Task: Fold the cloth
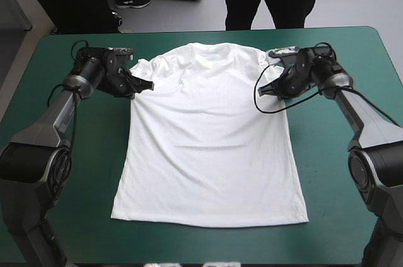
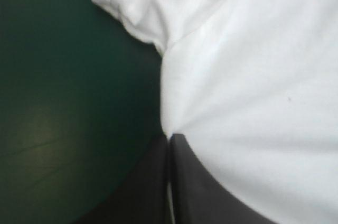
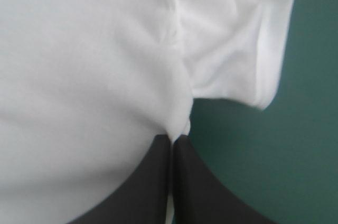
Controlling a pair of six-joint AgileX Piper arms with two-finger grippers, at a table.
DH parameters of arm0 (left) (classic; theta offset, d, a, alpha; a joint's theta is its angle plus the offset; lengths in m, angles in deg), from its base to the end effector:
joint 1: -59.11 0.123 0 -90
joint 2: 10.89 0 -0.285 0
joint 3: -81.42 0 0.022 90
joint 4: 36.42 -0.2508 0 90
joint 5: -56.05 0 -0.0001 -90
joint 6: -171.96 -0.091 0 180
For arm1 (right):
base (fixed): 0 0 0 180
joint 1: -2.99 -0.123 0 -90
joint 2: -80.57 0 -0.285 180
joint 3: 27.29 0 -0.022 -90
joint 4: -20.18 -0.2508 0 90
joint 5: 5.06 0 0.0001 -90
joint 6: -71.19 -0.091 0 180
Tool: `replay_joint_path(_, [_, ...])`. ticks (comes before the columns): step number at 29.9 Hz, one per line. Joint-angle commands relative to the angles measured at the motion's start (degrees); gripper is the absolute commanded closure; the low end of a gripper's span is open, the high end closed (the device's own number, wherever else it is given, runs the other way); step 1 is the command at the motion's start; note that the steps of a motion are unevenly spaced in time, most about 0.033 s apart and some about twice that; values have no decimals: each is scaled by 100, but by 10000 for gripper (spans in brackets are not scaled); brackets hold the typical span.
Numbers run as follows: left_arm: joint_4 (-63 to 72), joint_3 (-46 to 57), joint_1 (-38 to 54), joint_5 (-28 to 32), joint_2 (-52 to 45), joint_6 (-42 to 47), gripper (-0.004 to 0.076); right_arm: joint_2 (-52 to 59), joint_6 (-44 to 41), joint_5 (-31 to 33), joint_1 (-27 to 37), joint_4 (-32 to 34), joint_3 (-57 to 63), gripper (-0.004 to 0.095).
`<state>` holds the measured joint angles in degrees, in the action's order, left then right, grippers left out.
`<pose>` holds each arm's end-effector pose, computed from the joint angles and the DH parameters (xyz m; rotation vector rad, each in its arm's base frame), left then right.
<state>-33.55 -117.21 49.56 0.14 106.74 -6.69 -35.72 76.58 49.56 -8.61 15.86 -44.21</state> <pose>0.4154 -0.0737 0.2756 0.1681 2.7024 -0.1216 0.4075 0.0894 0.2778 -0.3581 2.6654 0.1298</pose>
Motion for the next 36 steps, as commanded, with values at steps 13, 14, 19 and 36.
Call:
replay_joint_path(13, [-2, -801, -21, -49, -2146, -135, 741, 1762, 70, 250, 9, -35, -1294, 925])
replay_joint_path(14, [26, -812, -21, -49, -2233, -135, 741, 1851, 70, 251, 9, -44, -1321, 925])
replay_joint_path(19, [149, -834, -21, -168, -2797, -208, 741, 2338, 70, 314, 9, -134, -1392, 925])
replay_joint_path(36, [726, -858, -21, -221, -4125, -346, 741, 3626, 70, 371, 9, -251, -1392, 925])
